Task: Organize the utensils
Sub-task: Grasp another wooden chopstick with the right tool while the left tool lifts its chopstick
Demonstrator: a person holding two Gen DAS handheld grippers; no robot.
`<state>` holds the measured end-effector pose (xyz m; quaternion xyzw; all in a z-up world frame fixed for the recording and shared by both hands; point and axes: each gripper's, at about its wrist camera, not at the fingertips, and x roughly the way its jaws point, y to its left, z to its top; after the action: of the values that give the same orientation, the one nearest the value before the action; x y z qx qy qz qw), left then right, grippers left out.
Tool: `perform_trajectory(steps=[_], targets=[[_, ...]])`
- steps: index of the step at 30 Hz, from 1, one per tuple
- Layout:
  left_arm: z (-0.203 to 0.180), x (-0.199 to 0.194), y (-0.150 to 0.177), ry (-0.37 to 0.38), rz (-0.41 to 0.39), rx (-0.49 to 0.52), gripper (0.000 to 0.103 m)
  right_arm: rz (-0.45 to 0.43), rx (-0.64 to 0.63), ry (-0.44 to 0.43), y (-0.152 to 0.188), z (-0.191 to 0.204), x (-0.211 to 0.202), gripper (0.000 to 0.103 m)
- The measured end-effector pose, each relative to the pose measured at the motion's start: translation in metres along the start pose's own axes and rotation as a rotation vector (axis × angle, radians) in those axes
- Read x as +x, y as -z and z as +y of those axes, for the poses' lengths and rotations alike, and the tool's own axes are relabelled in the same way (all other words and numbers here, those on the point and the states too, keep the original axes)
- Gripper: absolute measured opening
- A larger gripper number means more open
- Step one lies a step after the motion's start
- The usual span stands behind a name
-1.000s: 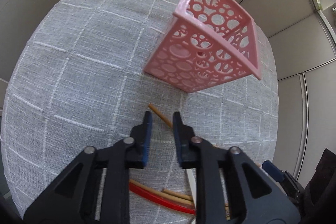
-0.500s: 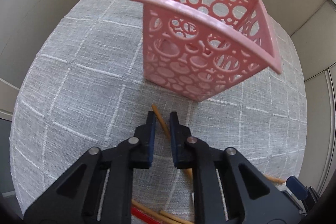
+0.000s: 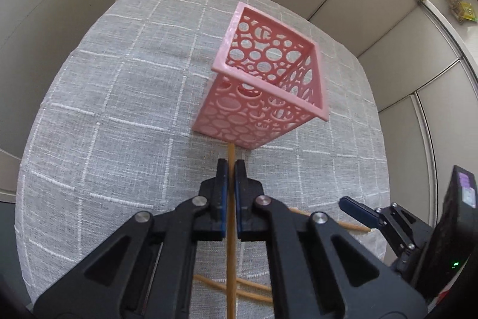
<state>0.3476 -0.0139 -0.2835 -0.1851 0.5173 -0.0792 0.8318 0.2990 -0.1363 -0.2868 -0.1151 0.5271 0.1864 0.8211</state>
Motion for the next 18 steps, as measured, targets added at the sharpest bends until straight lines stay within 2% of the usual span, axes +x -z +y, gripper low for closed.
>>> perform_trajectory(steps=[5,8,11,13,15,18], targets=[[0.010,-0.014,-0.010,0.056,0.010,0.039,0.005,0.022,-0.071,0.024,-0.007,0.016,0.024,0.060],[0.012,-0.028,-0.009,0.084,0.000,0.069,0.005,0.014,-0.106,0.031,-0.008,0.025,0.033,0.055],[0.012,-0.045,-0.012,0.108,-0.018,0.091,0.005,0.027,-0.104,-0.026,-0.012,0.022,0.036,0.045],[0.011,-0.056,-0.012,0.124,-0.033,0.096,0.005,0.037,-0.098,-0.082,-0.014,0.016,0.037,0.035],[0.013,-0.066,-0.011,0.133,-0.045,0.099,0.005,0.032,-0.100,-0.089,-0.015,0.014,0.038,0.023],[0.009,-0.080,-0.007,0.141,-0.060,0.111,0.005,0.033,-0.124,-0.108,-0.018,0.013,0.040,0.018]])
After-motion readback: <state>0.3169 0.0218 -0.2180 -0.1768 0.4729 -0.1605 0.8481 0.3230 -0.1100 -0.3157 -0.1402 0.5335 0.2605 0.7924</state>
